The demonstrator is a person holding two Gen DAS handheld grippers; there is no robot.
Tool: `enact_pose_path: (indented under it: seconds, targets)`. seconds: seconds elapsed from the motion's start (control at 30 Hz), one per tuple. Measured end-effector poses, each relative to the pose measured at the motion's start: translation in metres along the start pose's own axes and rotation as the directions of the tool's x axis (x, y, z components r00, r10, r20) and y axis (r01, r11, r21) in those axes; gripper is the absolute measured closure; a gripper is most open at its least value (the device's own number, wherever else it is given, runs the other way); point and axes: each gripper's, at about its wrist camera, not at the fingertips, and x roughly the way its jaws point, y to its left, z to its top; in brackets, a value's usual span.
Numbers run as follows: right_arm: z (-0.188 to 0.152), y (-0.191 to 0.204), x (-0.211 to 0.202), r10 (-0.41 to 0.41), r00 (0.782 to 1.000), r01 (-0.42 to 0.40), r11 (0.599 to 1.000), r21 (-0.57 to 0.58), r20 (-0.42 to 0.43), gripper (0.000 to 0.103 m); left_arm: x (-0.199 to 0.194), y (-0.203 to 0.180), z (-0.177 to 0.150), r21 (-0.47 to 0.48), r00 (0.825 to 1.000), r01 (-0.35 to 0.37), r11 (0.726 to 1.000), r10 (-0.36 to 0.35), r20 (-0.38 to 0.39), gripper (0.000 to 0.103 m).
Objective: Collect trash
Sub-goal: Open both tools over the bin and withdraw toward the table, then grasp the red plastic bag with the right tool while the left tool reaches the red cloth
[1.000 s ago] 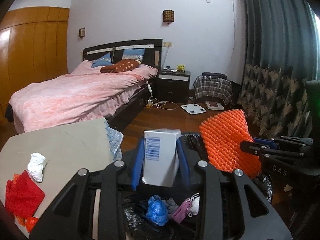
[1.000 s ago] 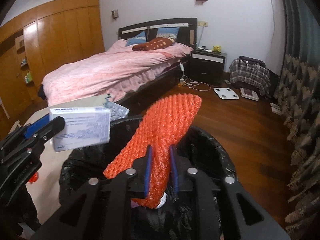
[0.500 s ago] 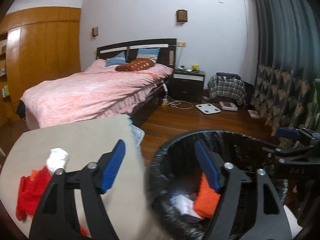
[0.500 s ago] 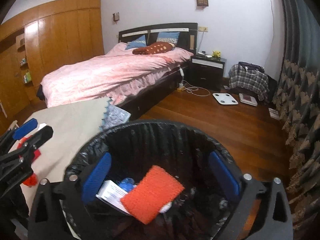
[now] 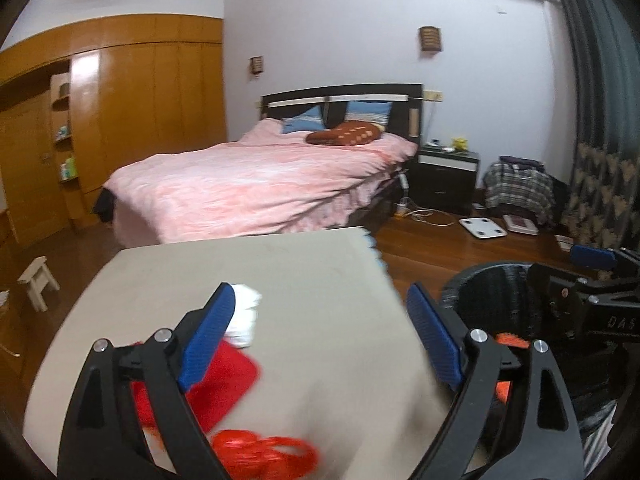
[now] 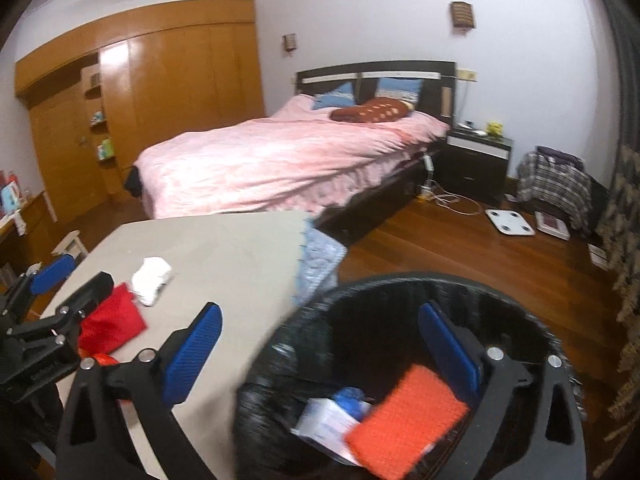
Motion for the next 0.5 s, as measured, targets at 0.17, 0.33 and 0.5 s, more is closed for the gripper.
enact_pose_path:
  seconds: [0.17, 0.33, 0.5]
  targets:
    - [-0.001, 0.042, 0.013, 0.072, 0.997, -0.072, 0.997, -0.036, 0.006, 0.006, -0.006, 0.039, -0.007, -0.005, 0.996, -0.085, 0.996, 0.085, -0.014, 0.018]
    - [-0.012, 0.074, 0.019, 0.134, 0.991, -0.134, 0.99, -0.051, 0.006, 0.006, -0.013, 0.072, -0.02, -0.009, 0.988, -0.148, 0.989, 0.148, -0.04, 0.018]
    - [-0.026, 0.097, 0.019, 0.187, 0.982, -0.186, 0.98, -0.064, 0.005, 0.006, -0.021, 0.099, -0.038, -0.02, 0.98, -0.184, 0.983, 0.182, -0.075, 0.018]
